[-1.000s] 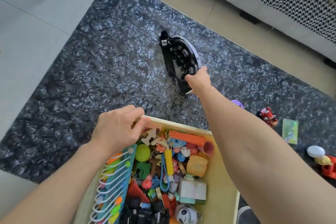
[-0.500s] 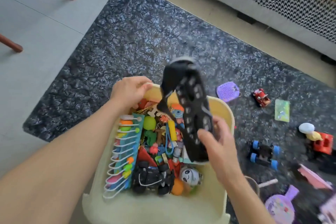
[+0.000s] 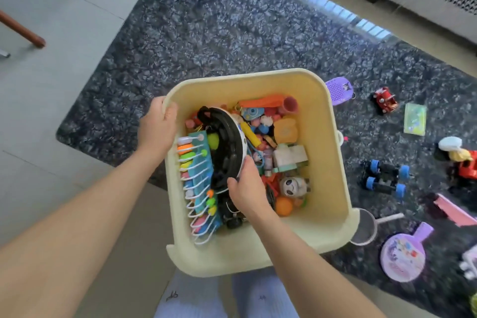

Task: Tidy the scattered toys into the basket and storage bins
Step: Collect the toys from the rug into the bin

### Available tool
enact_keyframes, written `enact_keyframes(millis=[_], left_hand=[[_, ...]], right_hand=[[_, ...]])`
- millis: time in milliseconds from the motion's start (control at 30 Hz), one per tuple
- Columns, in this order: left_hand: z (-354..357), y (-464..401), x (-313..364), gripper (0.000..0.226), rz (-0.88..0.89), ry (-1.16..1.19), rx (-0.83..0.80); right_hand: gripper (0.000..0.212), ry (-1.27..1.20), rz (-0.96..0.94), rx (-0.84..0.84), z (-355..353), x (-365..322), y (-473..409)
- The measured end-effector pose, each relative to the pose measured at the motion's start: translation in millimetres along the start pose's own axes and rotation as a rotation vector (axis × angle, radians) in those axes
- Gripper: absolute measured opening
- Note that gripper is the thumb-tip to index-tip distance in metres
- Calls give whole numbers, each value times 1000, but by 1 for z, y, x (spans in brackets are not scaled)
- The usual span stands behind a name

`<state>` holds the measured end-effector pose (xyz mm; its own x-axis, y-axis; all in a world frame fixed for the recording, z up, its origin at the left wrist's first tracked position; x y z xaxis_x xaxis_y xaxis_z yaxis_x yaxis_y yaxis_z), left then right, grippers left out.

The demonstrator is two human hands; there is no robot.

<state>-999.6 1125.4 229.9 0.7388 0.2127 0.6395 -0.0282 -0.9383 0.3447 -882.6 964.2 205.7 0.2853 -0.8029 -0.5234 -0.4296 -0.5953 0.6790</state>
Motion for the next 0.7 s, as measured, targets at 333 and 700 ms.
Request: enact_keyframes(millis=[333,700], left_hand=[[11,54,-18,37,-21,-182,166],[10,24,1,34,72,-413,211]], right_hand=[[32,-165,-386,578,-112,19,8],[46,207,29,344,-173,90,-92]])
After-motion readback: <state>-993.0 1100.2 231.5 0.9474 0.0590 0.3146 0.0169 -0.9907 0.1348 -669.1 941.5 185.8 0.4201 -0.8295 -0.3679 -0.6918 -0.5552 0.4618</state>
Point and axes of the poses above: each hand's wrist, its own y-axis away from the middle knuckle, its own z-axis out of the palm, x = y × z, the point moved 1 cm from there along -y, towards the middle knuckle, and after that the axes turned 3 degrees about x, right-handed, at the moved point
